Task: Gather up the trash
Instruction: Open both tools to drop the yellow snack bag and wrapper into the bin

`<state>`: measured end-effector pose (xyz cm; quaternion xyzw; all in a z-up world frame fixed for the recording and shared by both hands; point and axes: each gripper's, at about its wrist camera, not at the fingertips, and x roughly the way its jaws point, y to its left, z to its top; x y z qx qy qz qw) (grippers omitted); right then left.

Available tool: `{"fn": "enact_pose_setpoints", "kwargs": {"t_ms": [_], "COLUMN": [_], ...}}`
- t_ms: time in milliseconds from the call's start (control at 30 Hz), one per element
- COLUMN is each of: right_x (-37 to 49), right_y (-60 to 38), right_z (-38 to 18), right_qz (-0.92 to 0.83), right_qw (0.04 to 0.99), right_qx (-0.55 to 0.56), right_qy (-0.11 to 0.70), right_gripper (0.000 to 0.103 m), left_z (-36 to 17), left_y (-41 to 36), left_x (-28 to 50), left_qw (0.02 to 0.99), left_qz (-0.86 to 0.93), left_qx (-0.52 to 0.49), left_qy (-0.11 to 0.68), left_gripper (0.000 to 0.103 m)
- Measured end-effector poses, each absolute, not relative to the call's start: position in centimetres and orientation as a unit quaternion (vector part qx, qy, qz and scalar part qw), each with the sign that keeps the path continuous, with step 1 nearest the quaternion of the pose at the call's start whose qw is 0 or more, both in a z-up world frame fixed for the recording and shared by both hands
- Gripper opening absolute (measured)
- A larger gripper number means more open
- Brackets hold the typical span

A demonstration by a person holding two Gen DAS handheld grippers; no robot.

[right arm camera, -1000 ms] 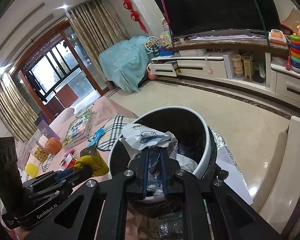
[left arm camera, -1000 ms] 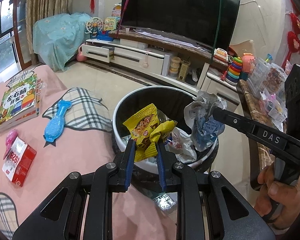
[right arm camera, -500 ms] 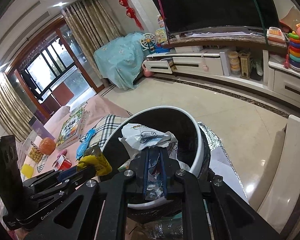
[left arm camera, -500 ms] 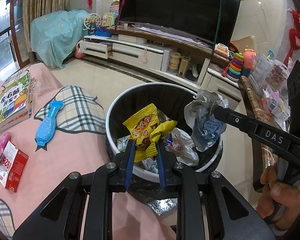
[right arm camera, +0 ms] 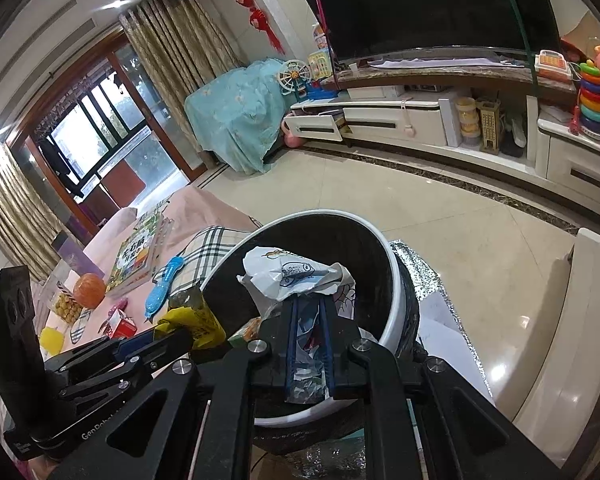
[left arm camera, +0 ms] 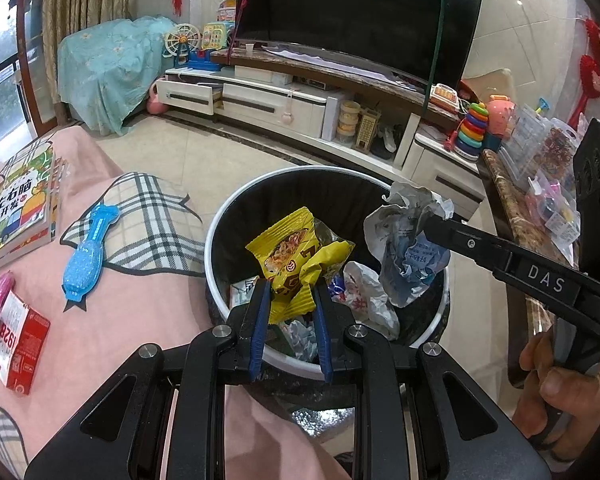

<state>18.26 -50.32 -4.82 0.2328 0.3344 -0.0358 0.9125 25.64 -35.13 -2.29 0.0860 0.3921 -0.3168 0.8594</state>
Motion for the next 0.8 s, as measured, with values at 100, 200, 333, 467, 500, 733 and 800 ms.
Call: {"fn": "enact_pose_setpoints", "kwargs": {"t_ms": [100, 200, 333, 467, 500, 733, 800], "right_x": [18.4, 18.5, 18.6, 18.7, 18.8, 18.5, 18.2], "right_y": [-50.4, -50.4, -50.6, -50.8, -50.7, -51.2, -51.3], "right_z": [-4.9, -5.1, -5.1, -5.2, -5.2, -5.1, -5.0], "right_qz": [-0.038, -0.038, -0.039, -0.041, -0.042, -0.042, -0.041], "right_qw": [0.912, 0.911, 0.910, 0.908, 0.907, 0.904, 0.904], "right_qx": [0.233, 0.234, 0.237, 0.241, 0.240, 0.255, 0.261], "right_qy": [0.336, 0.337, 0.337, 0.341, 0.342, 0.341, 0.335], "right_gripper": [0.011, 0.011, 0.011, 0.013, 0.015, 0.040, 0.050], "left_z": [-2.4, -2.5, -2.4, -2.4, -2.3, -1.7, -1.6], "left_y": [-35.3, -35.4, -35.4, -35.4, -35.4, -34.7, -34.3], "left_x": [25.9, 26.1, 26.1, 26.2, 26.2, 25.8, 25.8], "left_qw": [0.858, 0.857, 0.857, 0.854, 0.854, 0.860, 0.861], "left_qz": [-0.317, -0.318, -0.318, -0.321, -0.321, -0.317, -0.316], "left_qx": [0.087, 0.087, 0.087, 0.085, 0.086, 0.082, 0.076], "left_qy": [0.395, 0.396, 0.397, 0.401, 0.401, 0.391, 0.392], "left_gripper": [0.020, 0.020, 0.021, 0.024, 0.026, 0.055, 0.056]}}
